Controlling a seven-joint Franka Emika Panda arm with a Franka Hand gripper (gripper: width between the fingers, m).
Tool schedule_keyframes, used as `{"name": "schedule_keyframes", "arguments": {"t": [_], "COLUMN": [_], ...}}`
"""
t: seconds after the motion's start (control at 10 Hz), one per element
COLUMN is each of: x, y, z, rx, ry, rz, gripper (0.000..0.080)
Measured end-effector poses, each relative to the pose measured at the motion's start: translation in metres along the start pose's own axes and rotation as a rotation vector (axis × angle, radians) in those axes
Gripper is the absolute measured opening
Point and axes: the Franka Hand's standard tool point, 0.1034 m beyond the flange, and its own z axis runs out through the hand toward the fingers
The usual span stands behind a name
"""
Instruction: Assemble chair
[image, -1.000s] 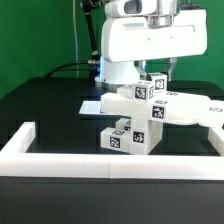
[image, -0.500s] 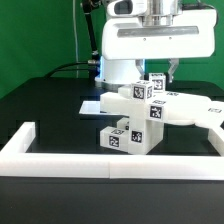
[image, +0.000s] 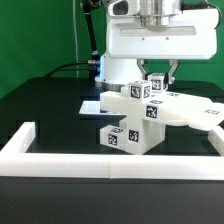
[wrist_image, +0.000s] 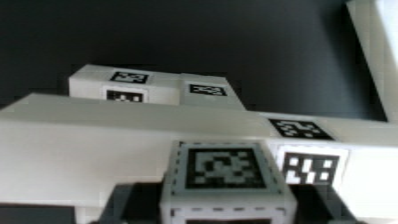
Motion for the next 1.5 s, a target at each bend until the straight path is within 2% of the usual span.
{"name": "schedule_keyframes", "arguments": {"t": [0.6,0.7,1.0,1.2,1.3,1.4,1.5], "x": [-0.001,-0.002,-0.003,-0.004,-0.005,-0.005,-0.005], "y": [-0.003,-0.004,-0.006,-0.009,-0.011,-0.011,-0.011], "z": [0.000,0.000,0.000,-0.001,-0.001,-0.001,-0.001], "rx": [0.010,0.019,0.025,0.014,0.015,0.015,0.015], "ry": [-0.006,-0.012,-0.016,-0.014,-0.013,-0.012,-0.011], "rz": [0.418,0.547,0.647,0.564,0.550,0.487,0.358], "gripper": [0.0287,0.0287,0.0287,0.0567,0.0567,0.0635,0.0645]}}
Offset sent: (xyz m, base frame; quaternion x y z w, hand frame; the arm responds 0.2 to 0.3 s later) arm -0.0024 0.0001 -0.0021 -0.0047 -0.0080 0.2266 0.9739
